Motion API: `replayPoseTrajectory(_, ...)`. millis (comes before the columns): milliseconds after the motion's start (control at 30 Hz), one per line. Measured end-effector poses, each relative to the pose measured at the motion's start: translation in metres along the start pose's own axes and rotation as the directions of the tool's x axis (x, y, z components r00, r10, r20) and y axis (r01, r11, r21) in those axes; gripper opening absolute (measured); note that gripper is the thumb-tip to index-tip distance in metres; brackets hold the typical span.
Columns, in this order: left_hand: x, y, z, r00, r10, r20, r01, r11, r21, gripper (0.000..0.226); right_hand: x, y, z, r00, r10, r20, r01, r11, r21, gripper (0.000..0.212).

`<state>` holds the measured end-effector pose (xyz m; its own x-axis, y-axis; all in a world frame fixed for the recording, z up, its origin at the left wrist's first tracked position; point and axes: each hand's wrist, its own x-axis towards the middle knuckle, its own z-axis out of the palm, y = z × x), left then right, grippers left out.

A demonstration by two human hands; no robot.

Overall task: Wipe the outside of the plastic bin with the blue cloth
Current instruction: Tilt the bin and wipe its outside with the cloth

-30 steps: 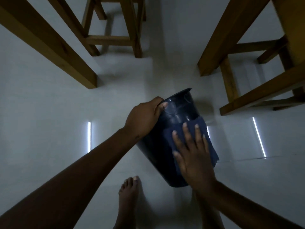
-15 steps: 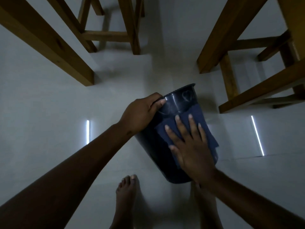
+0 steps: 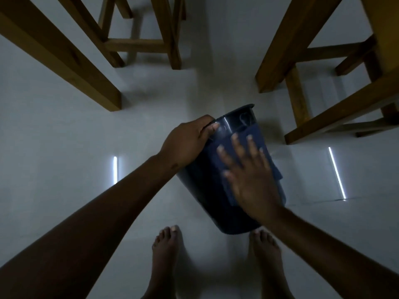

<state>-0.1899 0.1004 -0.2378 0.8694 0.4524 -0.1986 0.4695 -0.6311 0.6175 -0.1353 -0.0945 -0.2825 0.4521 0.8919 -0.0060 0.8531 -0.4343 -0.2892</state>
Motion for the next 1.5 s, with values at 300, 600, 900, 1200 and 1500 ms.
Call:
replayPoseTrajectory(300,0.001,0.001,0.0,0.999,-0.032,0.019,0.032,0.999,-0.013,0.029,-0.037,-0.02,0.009,0.996,0.021,0.088,-0.016,0.998,-0.058,0.059)
replayPoseTrajectory(600,-0.021,-0.021,-0.004,0.996,-0.091,-0.001,0.091,0.995,-0.028,0.031,0.017,0.034,-0.009,0.936,0.349,0.047,-0.338,0.853,0.398,0.058)
replayPoseTrajectory(900,0.001,0.007,-0.01,0.997,0.021,0.068,-0.017,0.998,-0.056,0.026,0.008,0.015,-0.002,0.984,0.178,0.007,-0.171,0.931,0.323,0.053)
replayPoseTrajectory(1200,0.003,0.002,-0.005,0.999,-0.007,0.043,0.01,0.998,-0.069,0.025,-0.039,-0.027,0.012,0.997,0.022,0.076,-0.022,1.0,0.0,0.053)
replayPoseTrajectory(1500,0.0,-0.004,-0.014,0.996,-0.025,0.09,0.036,0.992,-0.119,0.028,-0.006,0.007,-0.002,0.916,0.392,0.089,-0.393,0.83,0.396,0.057)
